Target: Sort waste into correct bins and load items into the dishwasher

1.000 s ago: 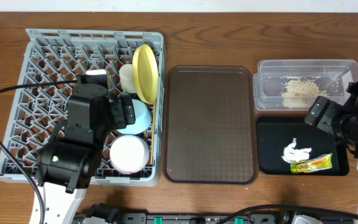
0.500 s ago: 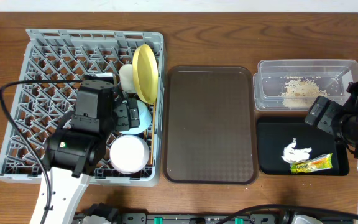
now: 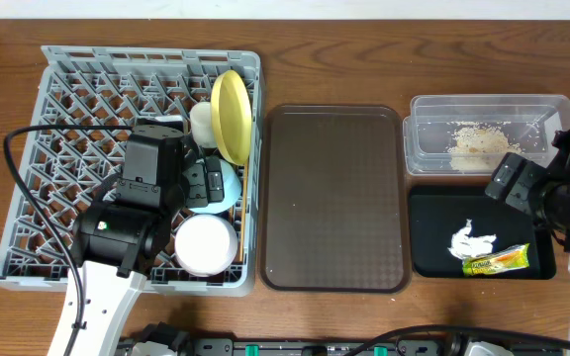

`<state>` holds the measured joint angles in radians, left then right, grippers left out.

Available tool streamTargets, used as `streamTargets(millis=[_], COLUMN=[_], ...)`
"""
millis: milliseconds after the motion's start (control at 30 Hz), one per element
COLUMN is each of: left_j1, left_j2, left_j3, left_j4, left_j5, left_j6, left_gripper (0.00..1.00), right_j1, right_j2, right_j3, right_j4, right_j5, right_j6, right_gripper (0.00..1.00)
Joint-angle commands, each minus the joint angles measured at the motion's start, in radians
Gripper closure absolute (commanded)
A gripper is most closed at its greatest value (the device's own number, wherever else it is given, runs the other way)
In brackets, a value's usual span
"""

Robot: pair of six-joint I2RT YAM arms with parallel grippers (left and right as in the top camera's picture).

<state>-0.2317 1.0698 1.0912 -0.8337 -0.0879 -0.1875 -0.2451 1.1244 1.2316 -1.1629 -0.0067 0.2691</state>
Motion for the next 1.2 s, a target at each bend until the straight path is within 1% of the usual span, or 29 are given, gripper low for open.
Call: streamTargets(millis=[0, 200, 467, 567, 633, 733, 867, 1033, 1167], left_j1=[0.004, 0.004, 0.004, 0.004, 0.004, 0.004, 0.004, 0.004, 0.004], left_j2=[0.002, 0.002, 0.002, 0.002, 0.002, 0.002, 0.002, 0.002, 0.002], left_j3=[0.01, 0.01, 0.01, 0.01, 0.01, 0.01, 0.01, 0.01, 0.01], left_j4=[-0.003, -0.003, -0.003, -0.003, -0.003, -0.003, -0.003, -0.003, -0.003], left_j5=[0.002, 0.002, 0.002, 0.002, 0.002, 0.002, 0.002, 0.002, 0.002], left_j6=[-0.013, -0.013, -0.013, -0.013, -0.013, -0.013, -0.013, -0.013, -0.013], left_gripper=[0.02, 0.02, 0.02, 0.02, 0.02, 0.02, 0.02, 0.02, 0.02], right_j1=[0.029, 0.129, 0.385, 0.43, 0.433, 0.433, 0.423, 0.379, 0.369], right_j2=[-0.087, -0.235, -0.452, -0.53, -0.578, -0.676, -0.827, -0.997, -1.077], right_j3=[0.011, 0.011, 0.005, -0.024, -0.06, -0.167, -0.391, -0.694, -0.882], right_j4=[-0.001, -0.001, 0.0, 0.029, 0.077, 0.215, 0.488, 0.84, 1.078], right_j5=[0.002, 0.002, 0.004, 0.022, 0.021, 0.019, -0.031, -0.126, -0.164], right_j6=[-0.001, -0.001, -0.003, -0.016, -0.017, -0.033, -0.104, -0.106, -0.105], right_gripper=[0.01, 0.01, 0.01, 0.01, 0.01, 0.01, 0.01, 0.01, 0.01])
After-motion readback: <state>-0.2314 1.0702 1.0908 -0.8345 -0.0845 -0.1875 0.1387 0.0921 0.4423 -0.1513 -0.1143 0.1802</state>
